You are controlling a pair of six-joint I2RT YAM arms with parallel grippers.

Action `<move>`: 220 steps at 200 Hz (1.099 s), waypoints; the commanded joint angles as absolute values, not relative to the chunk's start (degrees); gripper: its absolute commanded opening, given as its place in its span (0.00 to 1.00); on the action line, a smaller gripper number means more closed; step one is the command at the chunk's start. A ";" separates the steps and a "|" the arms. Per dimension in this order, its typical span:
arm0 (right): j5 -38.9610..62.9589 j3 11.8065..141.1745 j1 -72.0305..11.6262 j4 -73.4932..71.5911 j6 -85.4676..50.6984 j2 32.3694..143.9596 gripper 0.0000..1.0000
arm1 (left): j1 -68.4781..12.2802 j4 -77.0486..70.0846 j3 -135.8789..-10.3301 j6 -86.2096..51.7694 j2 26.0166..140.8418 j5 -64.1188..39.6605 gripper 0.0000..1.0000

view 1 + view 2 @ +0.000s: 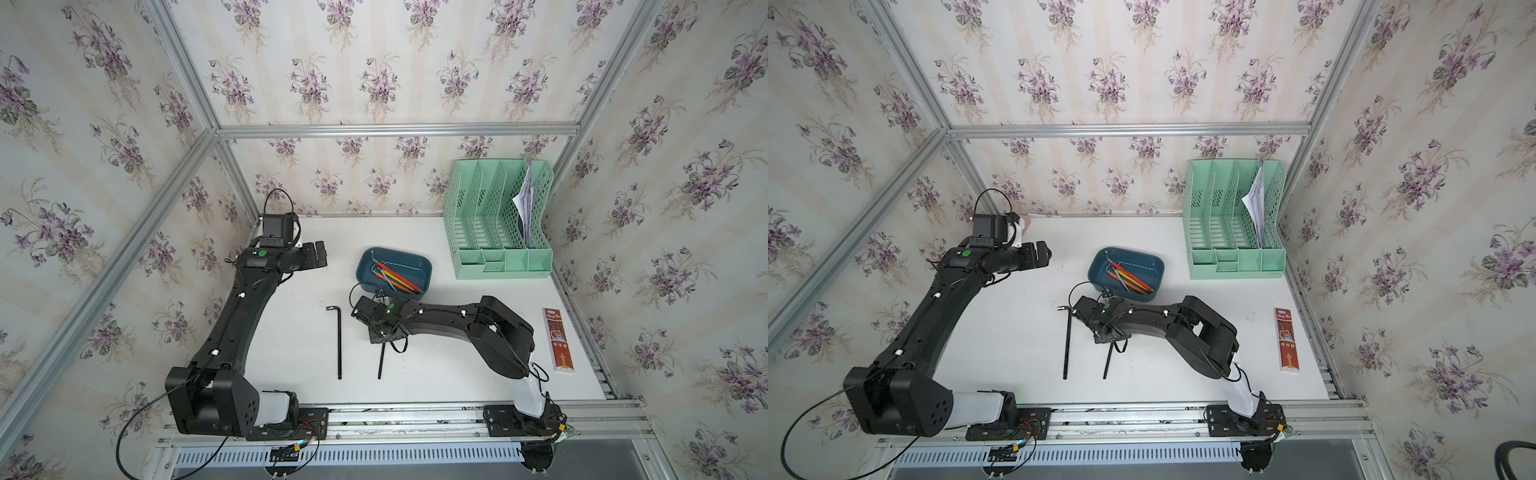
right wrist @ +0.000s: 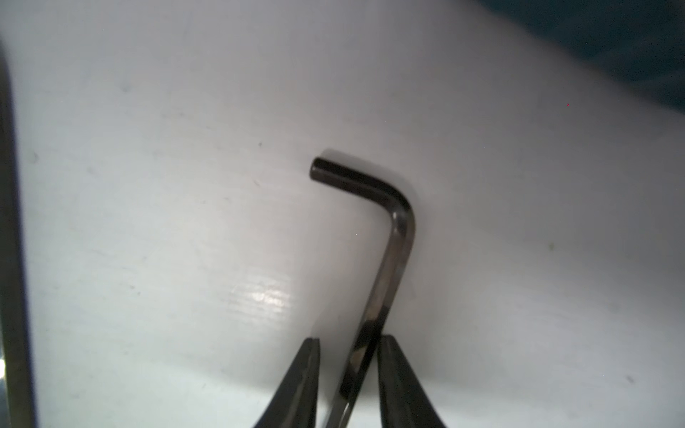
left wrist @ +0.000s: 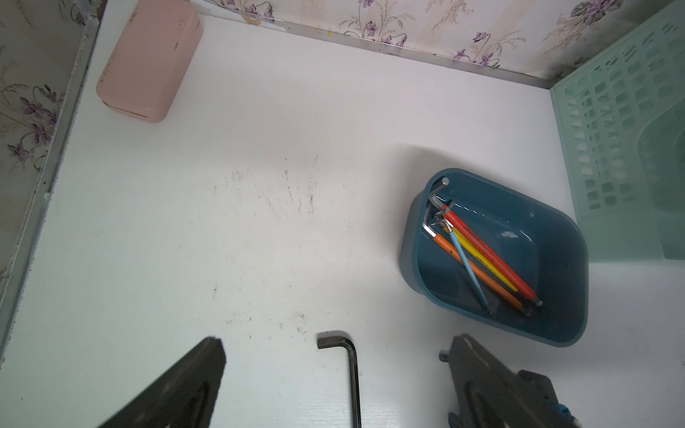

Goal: Put the hex key on the desktop into the storage box
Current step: Pick up the Allen key from the center of the board.

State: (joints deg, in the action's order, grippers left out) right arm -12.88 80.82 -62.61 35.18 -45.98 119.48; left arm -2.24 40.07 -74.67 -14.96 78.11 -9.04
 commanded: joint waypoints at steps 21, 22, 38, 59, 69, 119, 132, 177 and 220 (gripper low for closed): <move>-4.65 79.14 -61.86 45.19 -42.55 123.51 0.32 | -2.20 39.85 -75.05 -14.59 78.80 -9.84 0.99; -4.61 79.08 -61.87 45.09 -42.59 123.54 0.32 | -2.20 39.92 -75.05 -14.55 78.82 -9.84 0.99; -4.58 77.33 -61.85 44.28 -43.95 123.91 0.32 | -2.19 40.07 -74.89 -14.63 78.62 -9.91 0.99; -3.33 75.37 -61.94 41.90 -44.70 124.26 0.28 | -2.19 39.62 -74.68 -14.76 78.15 -10.02 0.99; -3.33 74.77 -61.86 41.34 -44.85 124.53 0.23 | -2.20 39.63 -74.51 -14.71 78.05 -10.11 0.99; -6.59 75.53 -61.80 41.64 -44.51 124.56 0.00 | -2.19 39.81 -74.49 -14.68 78.01 -9.76 0.99; -7.73 76.23 -61.87 41.67 -44.13 123.48 0.00 | -2.19 39.79 -74.36 -14.74 77.87 -9.62 0.99; -11.18 77.62 -61.81 38.80 -40.03 115.31 0.00 | -2.20 39.70 -74.20 -14.74 77.79 -9.17 0.99; -16.93 81.11 -61.06 40.03 -37.05 110.03 0.00 | -2.20 38.73 -73.22 -14.67 76.97 -7.67 0.99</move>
